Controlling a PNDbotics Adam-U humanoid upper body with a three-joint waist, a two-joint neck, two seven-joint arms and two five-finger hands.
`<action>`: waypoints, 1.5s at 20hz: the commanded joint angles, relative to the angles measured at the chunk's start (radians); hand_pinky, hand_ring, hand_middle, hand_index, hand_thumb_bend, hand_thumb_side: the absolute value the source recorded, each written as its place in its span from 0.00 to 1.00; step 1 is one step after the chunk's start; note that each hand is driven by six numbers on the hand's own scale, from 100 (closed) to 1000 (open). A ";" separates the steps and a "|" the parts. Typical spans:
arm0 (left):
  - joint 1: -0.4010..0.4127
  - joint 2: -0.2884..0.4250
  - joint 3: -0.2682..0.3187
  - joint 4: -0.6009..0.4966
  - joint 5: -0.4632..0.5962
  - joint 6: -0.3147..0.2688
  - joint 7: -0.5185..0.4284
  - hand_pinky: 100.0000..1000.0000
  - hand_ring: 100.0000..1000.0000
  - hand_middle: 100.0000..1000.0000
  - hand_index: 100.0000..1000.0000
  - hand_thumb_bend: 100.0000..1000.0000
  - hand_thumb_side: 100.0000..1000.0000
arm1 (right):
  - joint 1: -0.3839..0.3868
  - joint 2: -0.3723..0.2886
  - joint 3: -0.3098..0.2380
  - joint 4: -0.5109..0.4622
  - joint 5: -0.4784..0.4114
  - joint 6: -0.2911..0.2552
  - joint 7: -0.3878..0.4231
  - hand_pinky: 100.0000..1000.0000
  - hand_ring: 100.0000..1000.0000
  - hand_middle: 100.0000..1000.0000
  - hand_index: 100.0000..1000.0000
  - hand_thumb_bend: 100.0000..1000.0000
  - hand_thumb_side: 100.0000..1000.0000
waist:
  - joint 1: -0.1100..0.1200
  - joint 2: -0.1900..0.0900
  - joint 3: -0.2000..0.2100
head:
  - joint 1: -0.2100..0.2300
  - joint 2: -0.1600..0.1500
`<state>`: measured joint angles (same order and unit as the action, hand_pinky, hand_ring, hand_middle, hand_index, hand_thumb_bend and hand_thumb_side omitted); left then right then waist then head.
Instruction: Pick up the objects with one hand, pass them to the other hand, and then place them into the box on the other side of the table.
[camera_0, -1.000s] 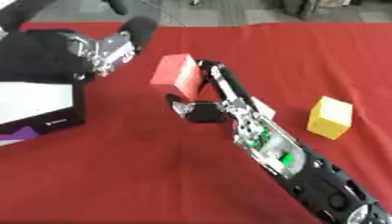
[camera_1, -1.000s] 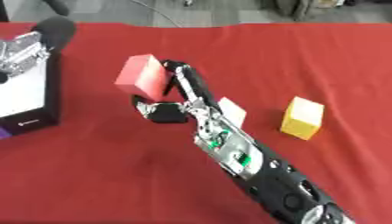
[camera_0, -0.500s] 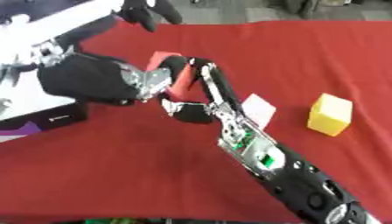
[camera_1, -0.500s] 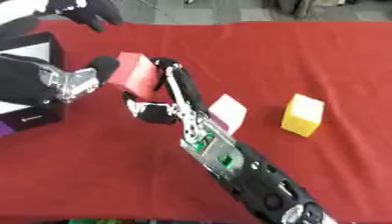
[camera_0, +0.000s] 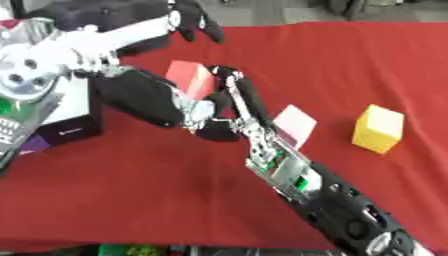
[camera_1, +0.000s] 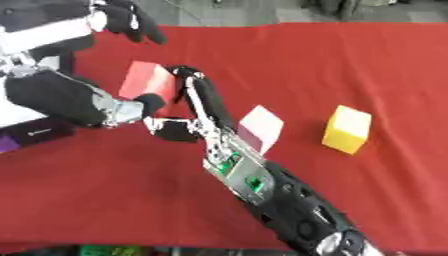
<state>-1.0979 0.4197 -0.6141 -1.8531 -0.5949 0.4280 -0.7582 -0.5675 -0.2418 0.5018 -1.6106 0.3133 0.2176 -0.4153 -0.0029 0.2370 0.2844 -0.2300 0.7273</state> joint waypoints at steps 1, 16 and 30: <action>-0.024 -0.006 0.003 0.024 -0.064 -0.022 -0.048 0.93 0.88 0.84 0.87 0.32 0.33 | -0.015 -0.003 0.002 -0.015 0.010 -0.011 -0.005 0.77 0.44 0.44 0.49 0.00 0.04 | 0.004 -0.022 0.001 | 0.004 0.003; -0.016 -0.036 0.003 0.138 -0.225 -0.113 -0.074 0.93 0.90 0.83 0.86 0.35 0.17 | -0.002 -0.009 0.003 -0.025 -0.017 -0.059 -0.064 0.76 0.43 0.43 0.48 0.00 0.06 | 0.003 -0.021 0.000 | 0.018 -0.001; -0.009 -0.052 0.000 0.192 -0.266 -0.133 -0.011 0.92 0.90 0.82 0.85 0.31 0.10 | 0.005 -0.013 0.012 -0.031 -0.044 -0.133 -0.031 0.76 0.42 0.42 0.47 0.00 0.08 | 0.000 -0.018 -0.005 | 0.029 -0.006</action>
<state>-1.0918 0.3618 -0.6199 -1.6561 -0.8547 0.2936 -0.7768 -0.5532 -0.2429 0.5133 -1.6218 0.2747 0.0898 -0.4513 -0.0051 0.2371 0.2795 -0.2039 0.7267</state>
